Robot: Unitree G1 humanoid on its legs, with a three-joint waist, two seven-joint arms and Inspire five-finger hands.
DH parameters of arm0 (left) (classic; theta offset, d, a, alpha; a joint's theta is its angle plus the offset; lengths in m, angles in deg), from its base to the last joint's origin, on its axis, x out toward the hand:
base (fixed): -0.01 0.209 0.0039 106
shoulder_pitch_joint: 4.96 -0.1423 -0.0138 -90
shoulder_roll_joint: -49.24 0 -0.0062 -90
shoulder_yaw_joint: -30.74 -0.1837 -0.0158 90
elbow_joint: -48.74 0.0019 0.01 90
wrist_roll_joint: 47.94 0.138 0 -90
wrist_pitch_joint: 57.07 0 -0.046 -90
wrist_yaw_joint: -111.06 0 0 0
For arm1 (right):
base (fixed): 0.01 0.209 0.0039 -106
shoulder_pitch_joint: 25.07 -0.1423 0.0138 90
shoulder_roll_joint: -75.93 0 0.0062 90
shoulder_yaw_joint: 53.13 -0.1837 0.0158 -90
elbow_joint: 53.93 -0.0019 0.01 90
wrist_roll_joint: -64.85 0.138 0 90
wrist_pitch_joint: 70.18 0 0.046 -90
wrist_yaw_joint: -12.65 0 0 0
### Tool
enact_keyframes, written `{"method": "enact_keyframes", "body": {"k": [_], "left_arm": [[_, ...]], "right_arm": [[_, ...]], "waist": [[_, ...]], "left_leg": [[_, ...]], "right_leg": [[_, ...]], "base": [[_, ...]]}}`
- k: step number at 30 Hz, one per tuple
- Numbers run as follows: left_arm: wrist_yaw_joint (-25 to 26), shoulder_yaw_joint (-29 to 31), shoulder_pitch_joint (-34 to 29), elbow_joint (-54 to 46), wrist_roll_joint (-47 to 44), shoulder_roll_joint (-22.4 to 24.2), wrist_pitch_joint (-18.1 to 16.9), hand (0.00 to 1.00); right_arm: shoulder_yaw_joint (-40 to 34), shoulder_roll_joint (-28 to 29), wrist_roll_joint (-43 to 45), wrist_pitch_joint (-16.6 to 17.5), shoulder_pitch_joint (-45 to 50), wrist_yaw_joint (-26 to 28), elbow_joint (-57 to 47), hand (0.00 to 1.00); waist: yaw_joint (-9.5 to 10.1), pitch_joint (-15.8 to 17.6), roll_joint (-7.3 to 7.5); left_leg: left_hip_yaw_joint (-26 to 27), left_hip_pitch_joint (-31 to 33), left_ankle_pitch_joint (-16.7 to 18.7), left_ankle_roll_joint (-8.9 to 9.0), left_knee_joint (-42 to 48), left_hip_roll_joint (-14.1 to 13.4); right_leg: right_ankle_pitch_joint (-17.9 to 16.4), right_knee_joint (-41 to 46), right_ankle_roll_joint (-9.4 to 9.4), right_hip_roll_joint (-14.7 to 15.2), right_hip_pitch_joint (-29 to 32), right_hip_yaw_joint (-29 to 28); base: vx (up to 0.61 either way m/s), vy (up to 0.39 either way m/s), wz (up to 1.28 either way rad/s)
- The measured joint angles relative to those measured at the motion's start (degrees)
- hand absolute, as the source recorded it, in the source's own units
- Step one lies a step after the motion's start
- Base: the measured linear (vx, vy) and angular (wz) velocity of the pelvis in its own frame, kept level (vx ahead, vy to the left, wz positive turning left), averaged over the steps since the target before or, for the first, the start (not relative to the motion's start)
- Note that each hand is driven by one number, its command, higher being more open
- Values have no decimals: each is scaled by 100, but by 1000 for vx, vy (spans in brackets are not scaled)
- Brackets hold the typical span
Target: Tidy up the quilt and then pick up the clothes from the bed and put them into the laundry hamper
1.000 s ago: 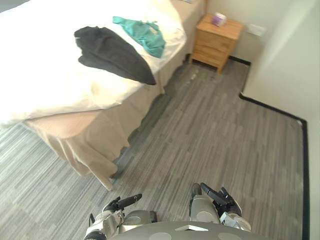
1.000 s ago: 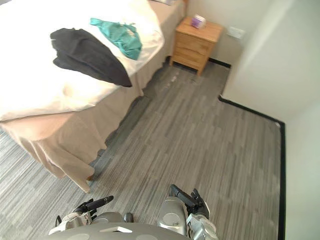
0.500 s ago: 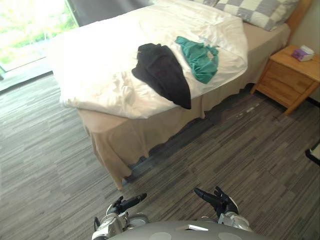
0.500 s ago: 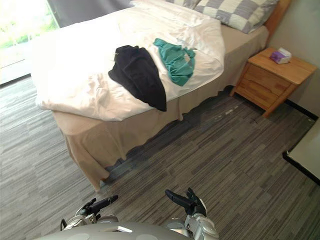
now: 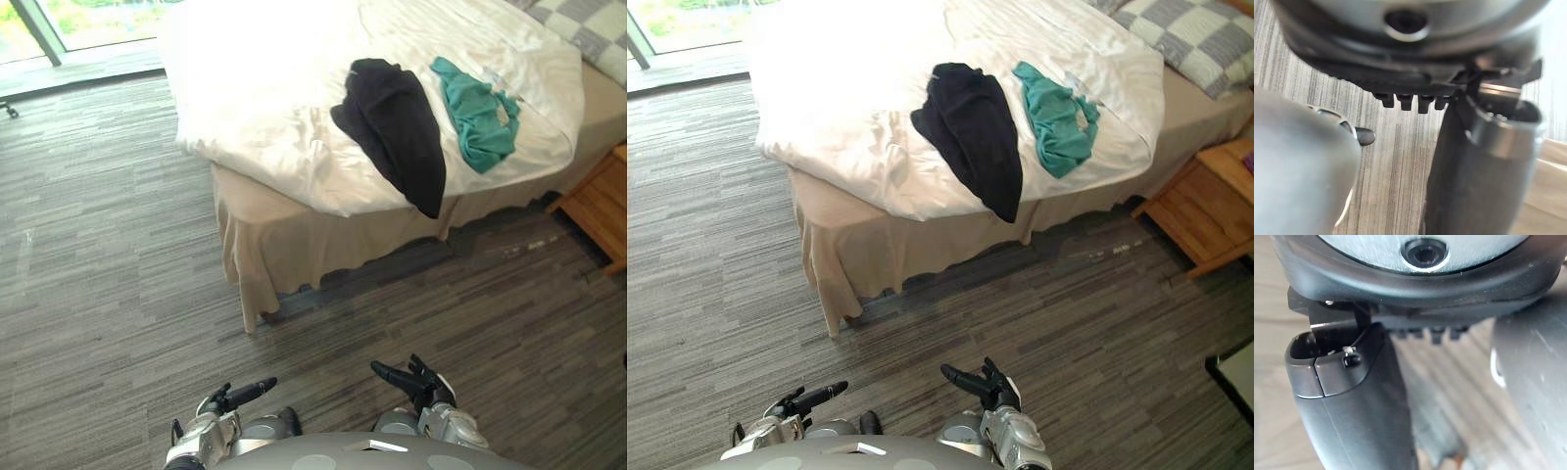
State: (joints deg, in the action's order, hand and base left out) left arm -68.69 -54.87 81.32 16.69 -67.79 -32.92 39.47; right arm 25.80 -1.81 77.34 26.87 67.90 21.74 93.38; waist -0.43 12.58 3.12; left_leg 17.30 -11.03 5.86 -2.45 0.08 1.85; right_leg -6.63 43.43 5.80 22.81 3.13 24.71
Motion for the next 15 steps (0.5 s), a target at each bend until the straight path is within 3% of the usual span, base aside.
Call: {"method": "enact_keyframes", "body": {"k": [2,5,7,8,9,12,15], "left_arm": [[-6,-85,0,5,5,-29,-13,100],[-89,-177,48,12,8,28,-16,100],[-112,-175,59,14,10,43,-13,100],[-142,-164,55,15,13,-11,1,100],[-153,-139,119,122,44,-53,-4,100],[-210,-113,85,238,252,183,-6,100],[-232,-104,92,254,388,265,3,100]], "right_arm": [[52,4,28,0,7,-10,26,100],[61,45,40,20,-57,19,24,100],[55,67,158,23,-46,44,36,100],[52,156,195,25,10,52,43,100],[42,185,207,63,25,44,70,100],[46,16,229,118,-6,53,127,100],[58,-59,313,98,66,52,156,100]], "waist": [[-9,6,2],[-24,59,-155],[-29,70,-174],[-27,26,-30],[-41,46,41],[-154,-58,-369],[-176,-111,-476]], "left_leg": [[-285,-109,34,19,97,-155],[-843,-137,45,124,137,-430],[-1066,-108,92,290,173,-502],[-1193,-111,158,433,171,-418],[-1295,-213,250,575,178,-371],[-1138,-262,376,843,167,-867],[-1056,-359,416,964,184,-1120]], "right_leg": [[-395,212,-40,-231,96,-232],[-544,-1218,-104,-879,170,-506],[-339,-2510,85,-1221,113,-1007],[322,-3331,69,-1306,39,-1442],[849,-3440,58,-1307,-44,-1643],[840,-3810,-72,-1767,-279,-1493],[784,-4025,-195,-2039,-527,-1369]], "base": [[235,-113,91],[197,-156,94],[196,-221,74],[190,-296,56],[231,-328,39],[201,-210,2],[148,-110,8]]}}
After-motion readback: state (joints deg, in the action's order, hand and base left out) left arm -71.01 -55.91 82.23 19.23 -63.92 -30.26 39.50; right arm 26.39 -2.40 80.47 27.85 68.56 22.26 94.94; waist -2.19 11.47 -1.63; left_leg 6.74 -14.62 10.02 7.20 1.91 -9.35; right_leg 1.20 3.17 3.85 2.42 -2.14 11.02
